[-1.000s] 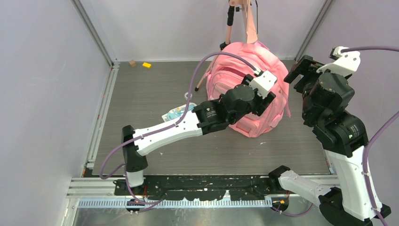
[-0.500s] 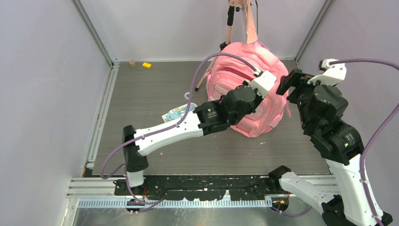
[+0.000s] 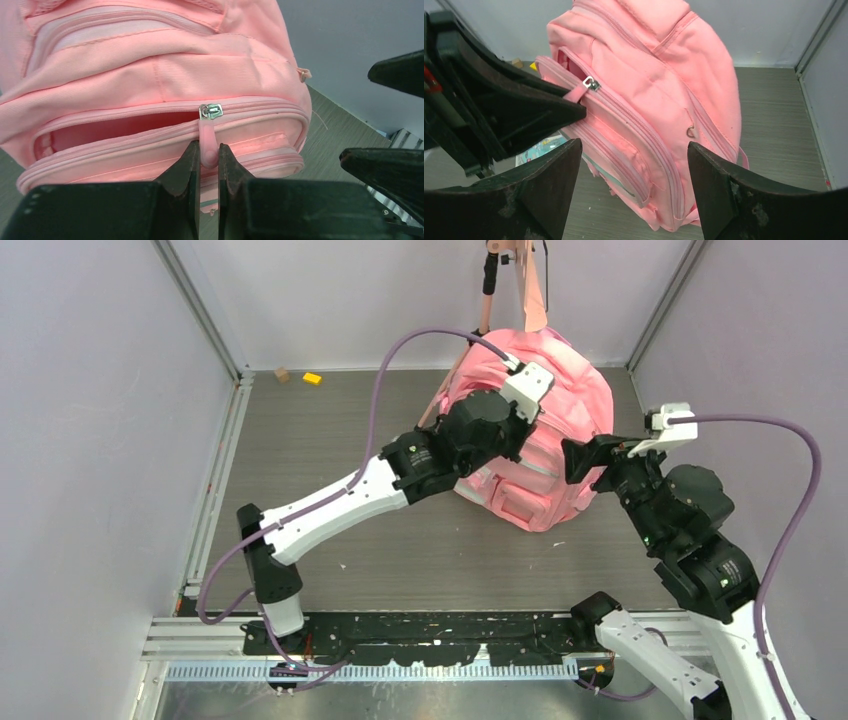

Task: Pack the student bag
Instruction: Zip the student bag at the center of the board.

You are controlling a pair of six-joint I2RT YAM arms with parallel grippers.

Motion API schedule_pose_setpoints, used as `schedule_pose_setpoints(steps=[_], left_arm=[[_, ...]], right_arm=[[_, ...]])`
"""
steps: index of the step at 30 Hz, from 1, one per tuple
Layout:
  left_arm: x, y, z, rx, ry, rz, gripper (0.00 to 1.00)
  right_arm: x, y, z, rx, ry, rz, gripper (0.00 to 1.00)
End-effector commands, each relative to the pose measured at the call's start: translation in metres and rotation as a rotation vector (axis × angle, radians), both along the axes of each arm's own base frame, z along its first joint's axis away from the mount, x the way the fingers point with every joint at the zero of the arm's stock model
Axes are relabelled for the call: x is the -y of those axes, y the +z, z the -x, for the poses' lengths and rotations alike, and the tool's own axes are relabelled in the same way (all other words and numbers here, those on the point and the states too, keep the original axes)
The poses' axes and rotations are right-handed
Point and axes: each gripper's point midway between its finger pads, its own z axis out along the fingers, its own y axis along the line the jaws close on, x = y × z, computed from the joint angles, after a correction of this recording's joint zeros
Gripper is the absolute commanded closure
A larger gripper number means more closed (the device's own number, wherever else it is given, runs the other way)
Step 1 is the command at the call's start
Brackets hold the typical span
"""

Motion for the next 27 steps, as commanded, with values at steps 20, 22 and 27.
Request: schedule_pose_setpoints(steps=[20,22,27], left_arm=[[-0.128,0.007,-0.074,-0.110,0.116,0.107,1.00],[-0.134,0.006,-0.078,-0.125,0.113,0.125,1.00],[-0.150,-0.001,-0.088,-0.171,0.105,0.153,1.00]], right_arm=[[-0.046,-0.008,-0.055,-0.037,0.123,0.122,0.22],[-0.043,-0.007,-0.057,-0.034,0.106,0.125,0.22],[-0.038,-0.008,-0.059,-0.035,0.076,0.149,0.22]])
